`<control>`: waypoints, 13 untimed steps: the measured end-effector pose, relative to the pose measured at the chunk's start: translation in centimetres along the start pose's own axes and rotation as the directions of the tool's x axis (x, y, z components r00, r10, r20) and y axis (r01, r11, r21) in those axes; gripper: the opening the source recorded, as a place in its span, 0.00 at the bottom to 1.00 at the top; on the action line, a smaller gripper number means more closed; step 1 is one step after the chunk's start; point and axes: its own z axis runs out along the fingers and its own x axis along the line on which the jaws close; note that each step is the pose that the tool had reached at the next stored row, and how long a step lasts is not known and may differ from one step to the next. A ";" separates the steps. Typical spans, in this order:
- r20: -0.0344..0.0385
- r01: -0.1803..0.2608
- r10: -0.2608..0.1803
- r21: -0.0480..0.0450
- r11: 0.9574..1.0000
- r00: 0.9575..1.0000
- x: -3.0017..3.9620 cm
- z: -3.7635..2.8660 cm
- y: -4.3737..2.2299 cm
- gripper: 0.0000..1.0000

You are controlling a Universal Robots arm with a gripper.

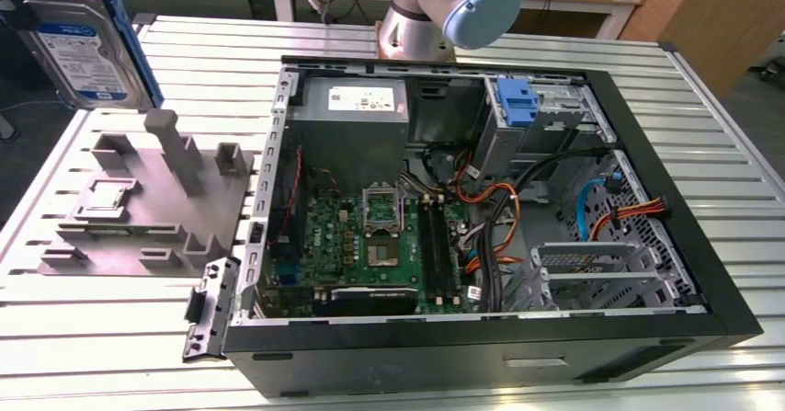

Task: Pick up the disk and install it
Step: 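Pick up the disk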

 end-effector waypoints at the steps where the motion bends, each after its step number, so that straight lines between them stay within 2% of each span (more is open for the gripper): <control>1: 0.000 0.000 0.000 0.000 1.000 1.000 0.00 -0.07 0.00 0.37; 13: 0.000 0.000 0.000 0.000 1.000 1.000 0.00 -0.60 0.00 0.37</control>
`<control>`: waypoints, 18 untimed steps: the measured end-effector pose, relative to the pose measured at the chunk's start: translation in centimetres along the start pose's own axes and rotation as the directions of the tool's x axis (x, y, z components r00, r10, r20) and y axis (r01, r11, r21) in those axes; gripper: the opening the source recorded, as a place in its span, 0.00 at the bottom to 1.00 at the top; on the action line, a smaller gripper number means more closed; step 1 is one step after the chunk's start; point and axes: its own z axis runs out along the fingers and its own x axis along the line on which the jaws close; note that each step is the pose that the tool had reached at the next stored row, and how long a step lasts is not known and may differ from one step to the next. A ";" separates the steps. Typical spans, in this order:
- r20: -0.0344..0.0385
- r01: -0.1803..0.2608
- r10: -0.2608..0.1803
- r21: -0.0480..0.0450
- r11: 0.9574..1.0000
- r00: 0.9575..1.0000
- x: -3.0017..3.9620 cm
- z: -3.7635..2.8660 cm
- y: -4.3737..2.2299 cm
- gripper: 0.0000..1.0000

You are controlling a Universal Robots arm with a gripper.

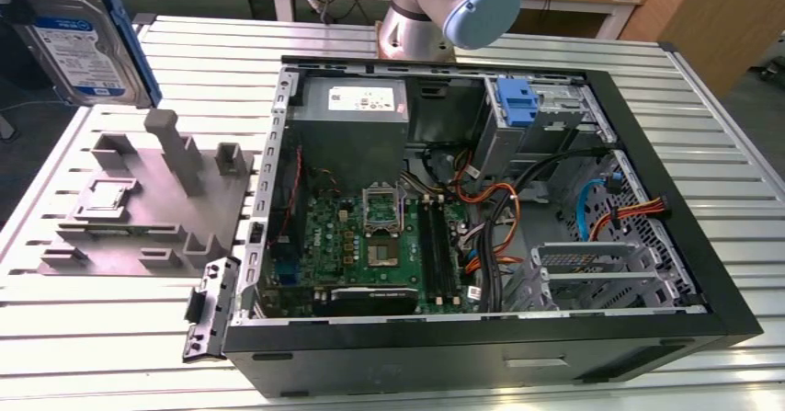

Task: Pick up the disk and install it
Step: 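Pick up the disk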

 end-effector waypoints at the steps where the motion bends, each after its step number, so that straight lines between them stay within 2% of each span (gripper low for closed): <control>1: 0.000 0.000 0.000 0.000 1.000 1.000 0.00 -0.03 0.00 0.37; 18: 0.000 0.000 0.000 0.000 1.000 1.000 0.00 -0.54 0.00 0.37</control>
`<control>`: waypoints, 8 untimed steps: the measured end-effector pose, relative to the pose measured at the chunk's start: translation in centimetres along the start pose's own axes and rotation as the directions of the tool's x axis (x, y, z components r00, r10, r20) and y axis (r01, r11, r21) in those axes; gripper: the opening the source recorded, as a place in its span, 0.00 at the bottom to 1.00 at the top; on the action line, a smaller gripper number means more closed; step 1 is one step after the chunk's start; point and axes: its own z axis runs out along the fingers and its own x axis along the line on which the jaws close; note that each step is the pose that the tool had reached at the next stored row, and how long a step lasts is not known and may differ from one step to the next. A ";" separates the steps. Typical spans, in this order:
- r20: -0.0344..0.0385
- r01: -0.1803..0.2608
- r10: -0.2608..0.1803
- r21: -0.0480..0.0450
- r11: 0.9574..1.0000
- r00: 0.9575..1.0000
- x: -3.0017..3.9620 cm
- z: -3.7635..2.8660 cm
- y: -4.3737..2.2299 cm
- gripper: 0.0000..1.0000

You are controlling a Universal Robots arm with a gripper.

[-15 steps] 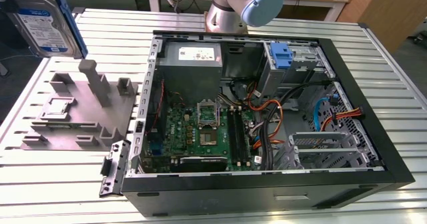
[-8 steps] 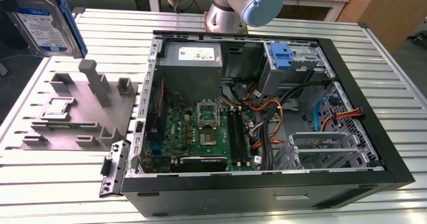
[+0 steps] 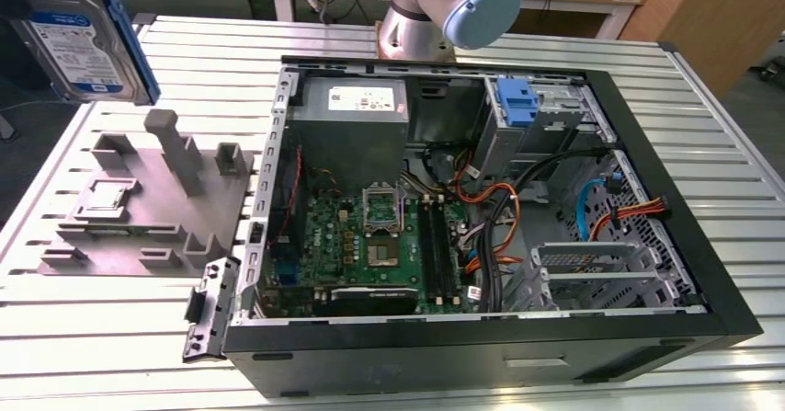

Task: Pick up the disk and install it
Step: 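Pick up the disk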

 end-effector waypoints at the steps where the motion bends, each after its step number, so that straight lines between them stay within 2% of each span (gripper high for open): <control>1: 0.000 0.000 0.000 0.000 1.000 1.000 0.00 -0.04 0.00 0.37; 8: 0.000 0.000 0.000 0.000 1.000 1.000 0.00 -0.32 0.00 0.37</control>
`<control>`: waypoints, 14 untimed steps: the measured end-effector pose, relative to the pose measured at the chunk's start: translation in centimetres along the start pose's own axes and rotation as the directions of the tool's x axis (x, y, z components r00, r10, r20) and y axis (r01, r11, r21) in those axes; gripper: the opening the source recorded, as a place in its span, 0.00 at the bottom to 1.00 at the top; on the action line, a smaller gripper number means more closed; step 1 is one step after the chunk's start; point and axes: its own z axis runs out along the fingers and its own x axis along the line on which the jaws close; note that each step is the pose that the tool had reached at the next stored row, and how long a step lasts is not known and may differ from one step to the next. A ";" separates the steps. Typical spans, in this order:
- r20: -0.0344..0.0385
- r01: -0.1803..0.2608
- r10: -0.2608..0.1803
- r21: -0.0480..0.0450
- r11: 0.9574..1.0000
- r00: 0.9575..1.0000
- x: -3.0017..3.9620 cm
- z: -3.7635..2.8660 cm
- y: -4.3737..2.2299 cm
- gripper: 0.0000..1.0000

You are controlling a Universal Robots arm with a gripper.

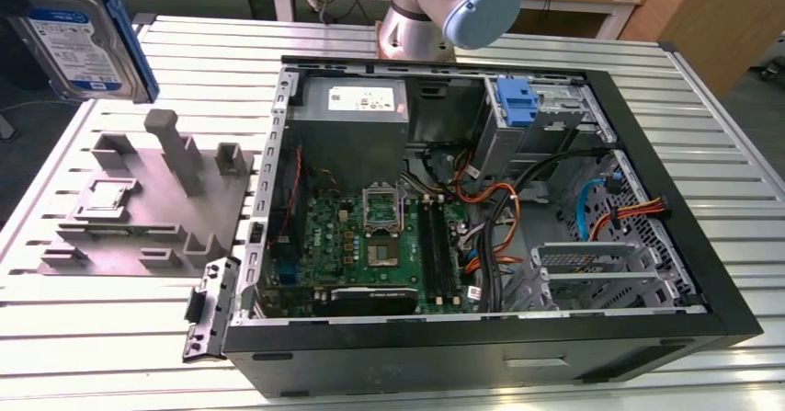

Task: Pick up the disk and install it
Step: 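Pick up the disk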

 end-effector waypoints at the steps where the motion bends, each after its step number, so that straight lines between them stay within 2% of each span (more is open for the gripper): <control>1: 0.000 0.000 0.000 0.000 1.000 1.000 0.00 -0.03 0.00 0.37; 14: 0.000 0.000 0.000 0.000 1.000 1.000 0.00 -0.59 0.00 0.37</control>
